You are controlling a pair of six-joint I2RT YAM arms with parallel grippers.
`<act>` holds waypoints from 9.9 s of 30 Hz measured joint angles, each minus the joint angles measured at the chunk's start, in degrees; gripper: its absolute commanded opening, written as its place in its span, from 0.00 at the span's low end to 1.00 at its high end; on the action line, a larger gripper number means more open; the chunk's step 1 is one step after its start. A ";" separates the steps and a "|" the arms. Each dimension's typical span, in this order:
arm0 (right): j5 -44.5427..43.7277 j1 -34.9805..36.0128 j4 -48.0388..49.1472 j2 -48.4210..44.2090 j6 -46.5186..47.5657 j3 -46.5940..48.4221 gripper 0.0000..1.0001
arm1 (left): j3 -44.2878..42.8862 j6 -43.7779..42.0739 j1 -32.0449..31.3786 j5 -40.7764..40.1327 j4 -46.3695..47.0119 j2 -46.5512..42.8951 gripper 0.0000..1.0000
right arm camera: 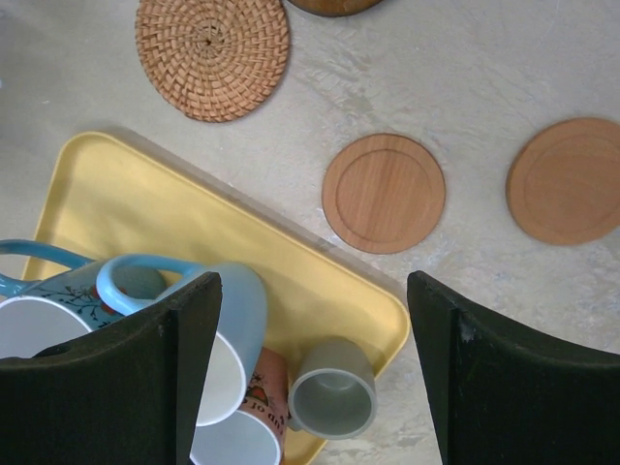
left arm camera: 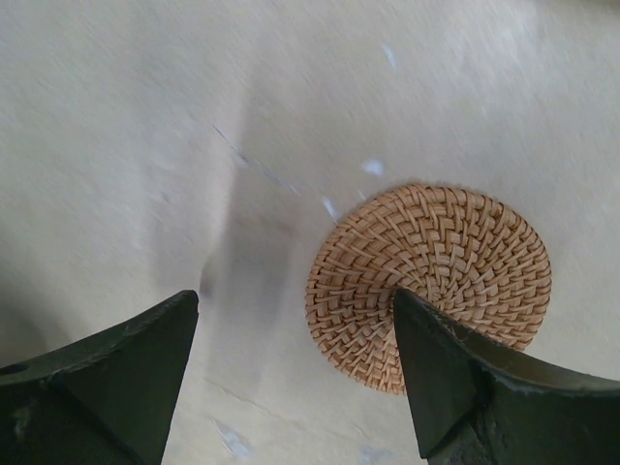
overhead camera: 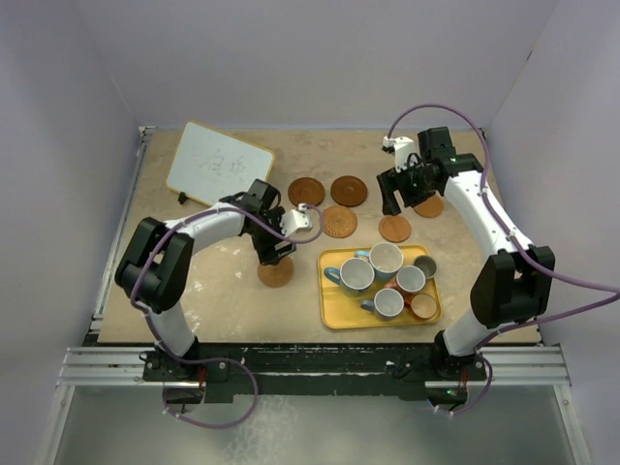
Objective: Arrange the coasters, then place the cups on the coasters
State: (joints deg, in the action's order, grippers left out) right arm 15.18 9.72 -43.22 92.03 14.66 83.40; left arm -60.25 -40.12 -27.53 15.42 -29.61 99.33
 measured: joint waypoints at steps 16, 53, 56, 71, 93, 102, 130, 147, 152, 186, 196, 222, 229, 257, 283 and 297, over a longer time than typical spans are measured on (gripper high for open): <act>1.66 -4.22 3.76 -3.89 0.20 -3.32 0.80 | -20.87 6.99 -0.74 -2.95 13.33 17.51 0.78; -15.08 18.01 10.51 28.85 -0.76 10.67 0.74 | -4.37 14.67 10.45 2.60 16.96 -8.74 0.81; -16.20 18.05 10.21 30.62 -0.87 11.89 0.74 | -2.73 15.06 10.51 2.91 17.35 -9.79 0.81; -17.33 17.86 10.47 28.89 0.57 9.11 0.69 | -1.62 15.08 10.54 3.72 18.86 -10.86 0.81; -17.16 14.62 4.70 27.89 2.71 8.85 0.71 | -0.92 15.04 10.54 4.74 18.80 -11.08 0.81; -12.52 13.60 1.11 25.88 2.69 14.25 0.72 | -0.92 15.04 10.54 4.94 18.71 -11.08 0.81; -14.25 -2.56 0.55 19.78 6.25 4.17 0.69 | 0.15 13.99 10.54 6.47 18.75 -12.04 0.80; -16.85 -2.71 2.47 25.88 6.97 5.03 0.58 | 0.96 13.49 10.54 7.17 18.84 -12.68 0.80; -18.75 -2.71 3.13 27.85 6.80 8.17 0.56 | 1.03 13.49 10.54 7.15 18.84 -12.68 0.80; -23.43 -1.84 3.23 41.57 -0.31 30.08 0.51 | 1.38 12.00 10.54 6.88 18.78 -12.85 0.80; -23.39 -0.81 2.75 46.58 -1.88 38.56 0.51 | 1.66 11.47 10.54 6.62 18.62 -13.09 0.80; -24.24 1.60 3.17 48.19 -2.43 41.79 0.54 | 1.90 10.54 10.54 6.14 18.38 -13.94 0.80; -23.12 1.31 2.47 43.12 -1.97 38.91 0.55 | 1.99 10.54 10.54 6.16 18.38 -14.12 0.80; -7.87 -9.75 -3.61 34.47 3.19 21.51 0.59 | 2.05 10.58 10.54 6.27 18.43 -14.19 0.80; -6.67 -7.30 -4.13 31.89 7.17 14.51 0.49 | 2.10 10.56 10.54 6.43 18.43 -14.19 0.80; -6.64 0.52 -6.08 31.21 6.88 13.31 0.48 | 2.10 10.56 10.54 6.43 18.43 -14.19 0.80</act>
State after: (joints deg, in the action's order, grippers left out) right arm 8.54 10.24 -49.30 123.24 21.54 96.71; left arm -58.15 -29.56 -16.99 21.85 -11.18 85.14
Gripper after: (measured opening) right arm 0.488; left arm 0.798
